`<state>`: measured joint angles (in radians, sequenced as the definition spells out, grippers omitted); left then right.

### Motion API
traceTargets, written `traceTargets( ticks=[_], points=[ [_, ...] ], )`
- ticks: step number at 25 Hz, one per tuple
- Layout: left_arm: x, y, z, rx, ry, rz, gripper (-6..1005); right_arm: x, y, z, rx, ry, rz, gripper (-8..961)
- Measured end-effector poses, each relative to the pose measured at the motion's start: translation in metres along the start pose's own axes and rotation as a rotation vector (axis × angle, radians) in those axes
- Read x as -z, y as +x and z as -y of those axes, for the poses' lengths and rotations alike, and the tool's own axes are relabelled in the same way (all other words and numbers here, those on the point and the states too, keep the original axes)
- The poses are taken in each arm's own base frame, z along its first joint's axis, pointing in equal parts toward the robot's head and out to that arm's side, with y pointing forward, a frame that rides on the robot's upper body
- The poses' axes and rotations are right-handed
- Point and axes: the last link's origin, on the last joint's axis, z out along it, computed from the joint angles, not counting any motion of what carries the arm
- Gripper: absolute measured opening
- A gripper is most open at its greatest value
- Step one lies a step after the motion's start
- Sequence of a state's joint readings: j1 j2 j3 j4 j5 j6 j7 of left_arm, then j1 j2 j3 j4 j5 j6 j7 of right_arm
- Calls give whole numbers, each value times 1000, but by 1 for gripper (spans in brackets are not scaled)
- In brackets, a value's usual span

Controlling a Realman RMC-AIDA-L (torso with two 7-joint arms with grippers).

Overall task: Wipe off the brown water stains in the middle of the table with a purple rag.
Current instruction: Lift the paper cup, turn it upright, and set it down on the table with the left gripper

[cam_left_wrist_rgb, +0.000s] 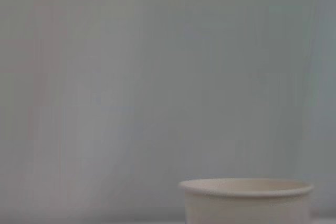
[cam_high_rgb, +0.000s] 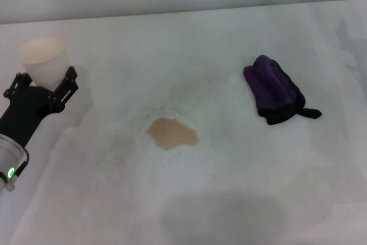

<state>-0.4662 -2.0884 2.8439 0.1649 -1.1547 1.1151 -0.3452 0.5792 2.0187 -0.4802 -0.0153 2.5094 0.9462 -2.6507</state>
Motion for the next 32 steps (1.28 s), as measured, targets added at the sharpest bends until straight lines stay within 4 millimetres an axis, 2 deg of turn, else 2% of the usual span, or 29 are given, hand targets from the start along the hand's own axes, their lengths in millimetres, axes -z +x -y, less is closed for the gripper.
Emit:
traceTargets(
  ticks=[11,32],
  points=[
    [-7,-11,2,8,34,98,822,-1,1,-2,-3,-4,-1,827],
    [-3,-29,-4,-29,47,200,825,-5,-2,-7,-2,-14,7,827]
  ],
)
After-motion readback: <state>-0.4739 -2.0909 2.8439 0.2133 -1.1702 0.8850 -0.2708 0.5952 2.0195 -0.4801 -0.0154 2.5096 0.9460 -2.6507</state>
